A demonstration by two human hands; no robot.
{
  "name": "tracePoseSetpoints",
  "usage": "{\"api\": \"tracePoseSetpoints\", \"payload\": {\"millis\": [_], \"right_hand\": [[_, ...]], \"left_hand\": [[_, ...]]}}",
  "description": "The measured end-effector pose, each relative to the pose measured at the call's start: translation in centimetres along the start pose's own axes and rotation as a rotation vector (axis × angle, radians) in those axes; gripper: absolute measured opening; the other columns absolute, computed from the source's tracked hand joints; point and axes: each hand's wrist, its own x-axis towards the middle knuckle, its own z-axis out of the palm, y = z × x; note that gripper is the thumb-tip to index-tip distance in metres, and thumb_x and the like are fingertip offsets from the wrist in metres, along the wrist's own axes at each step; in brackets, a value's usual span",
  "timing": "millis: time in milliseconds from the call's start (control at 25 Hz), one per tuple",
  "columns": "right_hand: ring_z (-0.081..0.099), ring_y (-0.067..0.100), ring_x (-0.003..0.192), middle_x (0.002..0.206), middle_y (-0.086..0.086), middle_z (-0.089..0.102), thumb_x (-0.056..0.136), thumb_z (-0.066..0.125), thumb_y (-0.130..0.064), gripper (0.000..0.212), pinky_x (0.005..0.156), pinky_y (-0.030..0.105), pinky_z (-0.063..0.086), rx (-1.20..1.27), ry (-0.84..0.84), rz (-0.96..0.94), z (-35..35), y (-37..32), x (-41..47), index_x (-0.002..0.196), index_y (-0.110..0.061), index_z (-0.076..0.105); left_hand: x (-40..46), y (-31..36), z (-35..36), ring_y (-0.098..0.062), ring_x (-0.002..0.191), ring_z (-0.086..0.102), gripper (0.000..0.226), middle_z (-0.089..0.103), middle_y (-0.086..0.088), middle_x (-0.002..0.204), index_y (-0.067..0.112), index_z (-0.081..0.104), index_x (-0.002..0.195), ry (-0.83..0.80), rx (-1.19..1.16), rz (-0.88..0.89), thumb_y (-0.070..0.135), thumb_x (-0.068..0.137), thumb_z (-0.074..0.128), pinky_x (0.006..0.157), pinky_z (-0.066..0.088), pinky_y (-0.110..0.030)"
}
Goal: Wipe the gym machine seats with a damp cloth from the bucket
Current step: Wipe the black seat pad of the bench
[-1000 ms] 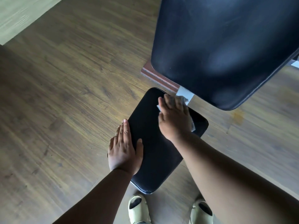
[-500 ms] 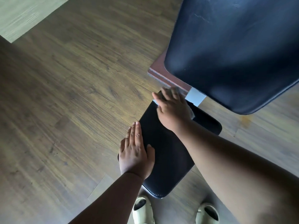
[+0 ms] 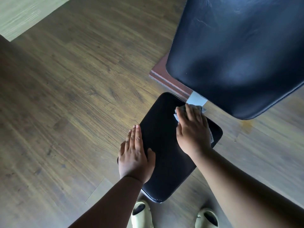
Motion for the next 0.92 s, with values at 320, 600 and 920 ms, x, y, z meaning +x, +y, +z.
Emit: {"api": "tracePoseSetpoints", "payload": {"millis": [320, 600, 920], "right_hand": [[0.037, 0.029, 0.133, 0.143, -0.001, 0.049, 0.096, 0.042, -0.026, 0.042, 0.112, 0.043, 0.028, -0.038, -0.089, -0.498, -0.5, -5.3, 9.2, 0.136, -0.021, 0.053], [0.039, 0.033, 0.131, 0.146, 0.005, 0.040, 0.092, 0.039, -0.024, 0.050, 0.105, 0.045, 0.036, 0.010, 0.031, -0.127, 0.1, 2.0, 1.0, 0.141, -0.020, 0.038], [0.027, 0.035, 0.145, 0.158, 0.008, 0.033, 0.092, 0.038, -0.028, 0.060, 0.116, 0.050, 0.023, 0.101, -0.001, 0.201, 0.7, 0.2, -5.0, 0.150, -0.018, 0.036]], "left_hand": [[0.1, -0.2, 0.3, -0.024, 0.138, 0.042, 0.085, 0.041, -0.009, 0.154, 0.014, 0.016, 0.155, 0.044, -0.012, 0.011, 0.039, 0.080, 0.044, 0.111, 0.035, -0.041], [0.1, -0.5, 0.6, -0.023, 0.140, 0.039, 0.084, 0.039, -0.008, 0.155, 0.018, 0.010, 0.156, 0.058, -0.015, 0.011, 0.041, 0.082, 0.043, 0.113, 0.031, -0.041], [0.0, -0.2, 0.7, -0.024, 0.143, 0.036, 0.083, 0.035, -0.007, 0.157, 0.017, 0.011, 0.156, 0.055, -0.050, -0.011, 0.041, 0.082, 0.040, 0.114, 0.031, -0.043]]}}
